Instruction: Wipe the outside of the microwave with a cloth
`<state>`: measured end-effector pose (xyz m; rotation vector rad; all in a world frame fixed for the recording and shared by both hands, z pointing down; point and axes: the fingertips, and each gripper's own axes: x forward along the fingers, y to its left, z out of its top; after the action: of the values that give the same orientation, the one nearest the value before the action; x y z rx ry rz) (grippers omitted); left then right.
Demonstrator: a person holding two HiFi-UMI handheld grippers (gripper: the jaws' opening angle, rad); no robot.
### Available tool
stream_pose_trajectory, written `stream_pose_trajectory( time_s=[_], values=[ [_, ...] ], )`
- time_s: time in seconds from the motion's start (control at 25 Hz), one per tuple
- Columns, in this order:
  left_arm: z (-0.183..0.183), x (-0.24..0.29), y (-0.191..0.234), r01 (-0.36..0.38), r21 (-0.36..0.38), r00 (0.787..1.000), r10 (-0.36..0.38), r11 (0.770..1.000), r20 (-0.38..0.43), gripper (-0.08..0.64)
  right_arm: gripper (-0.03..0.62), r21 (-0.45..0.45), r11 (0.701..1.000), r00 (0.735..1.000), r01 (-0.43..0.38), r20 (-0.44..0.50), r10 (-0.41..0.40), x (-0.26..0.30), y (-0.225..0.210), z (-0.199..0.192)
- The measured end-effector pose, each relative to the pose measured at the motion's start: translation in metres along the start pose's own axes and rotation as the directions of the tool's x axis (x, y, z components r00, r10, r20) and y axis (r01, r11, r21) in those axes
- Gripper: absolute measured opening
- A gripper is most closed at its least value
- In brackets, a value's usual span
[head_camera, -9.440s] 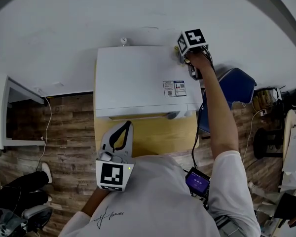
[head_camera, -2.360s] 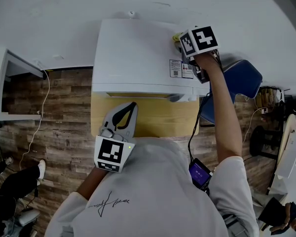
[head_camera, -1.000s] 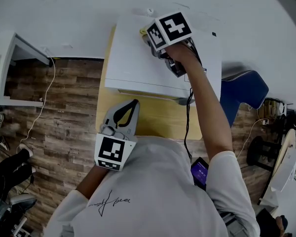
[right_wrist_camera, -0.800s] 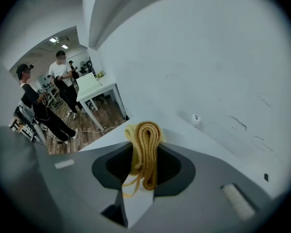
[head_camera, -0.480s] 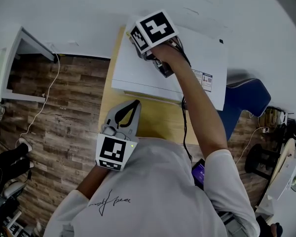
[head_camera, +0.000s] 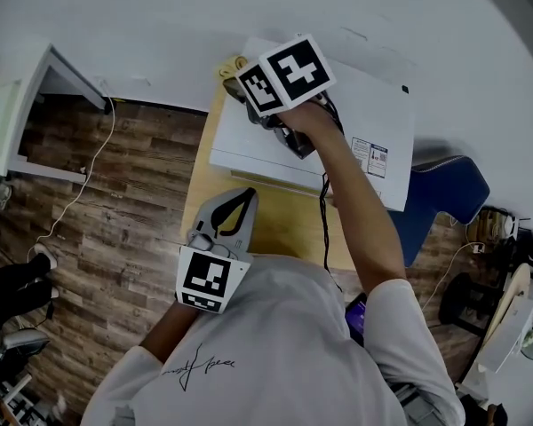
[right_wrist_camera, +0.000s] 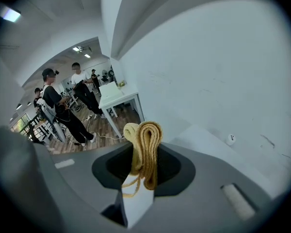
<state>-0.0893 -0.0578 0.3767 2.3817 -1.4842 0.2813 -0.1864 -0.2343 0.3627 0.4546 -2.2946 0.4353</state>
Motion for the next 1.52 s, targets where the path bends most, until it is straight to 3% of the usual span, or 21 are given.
stream_pose_trajectory(
  time_s=[0.16,0.48,0.92,1.16,1.36,1.52],
  values=[
    [-0.005,0.002,-0.005,0.011,0.005,1.000,-0.011,1.000,-0.017,-0.005,0.120,0.047,0.999,0.999,-0.011,0.034,0.010,-0.030,-0.006,-0.012],
    [-0.003,0.006,-0.016,0.052,0.038,0.998,-0.051,0.998,-0.026,-0.005,0.120,0.153,0.985,0.994,0.086,0.056,-0.095,-0.095,-0.049,-0.061],
    [-0.007,0.013,-0.026,0.075,0.040,0.997,-0.074,0.996,-0.038,-0.005,0.120,0.337,0.920,0.971,0.202,0.054,-0.233,-0.191,-0.119,-0.143],
    [-0.012,0.017,-0.034,0.094,0.041,0.994,-0.092,0.995,-0.052,-0.005,0.120,0.390,0.855,0.933,0.341,-0.028,-0.359,-0.234,-0.165,-0.196],
    [-0.014,0.017,-0.037,0.101,0.045,0.993,-0.098,0.994,-0.061,-0.005,0.120,0.328,0.801,0.865,0.501,-0.173,-0.471,-0.252,-0.190,-0.240],
    [-0.013,0.017,-0.034,0.096,0.048,0.994,-0.093,0.994,-0.062,-0.005,0.120,0.296,0.778,0.832,0.554,-0.241,-0.500,-0.255,-0.200,-0.263]
  ],
)
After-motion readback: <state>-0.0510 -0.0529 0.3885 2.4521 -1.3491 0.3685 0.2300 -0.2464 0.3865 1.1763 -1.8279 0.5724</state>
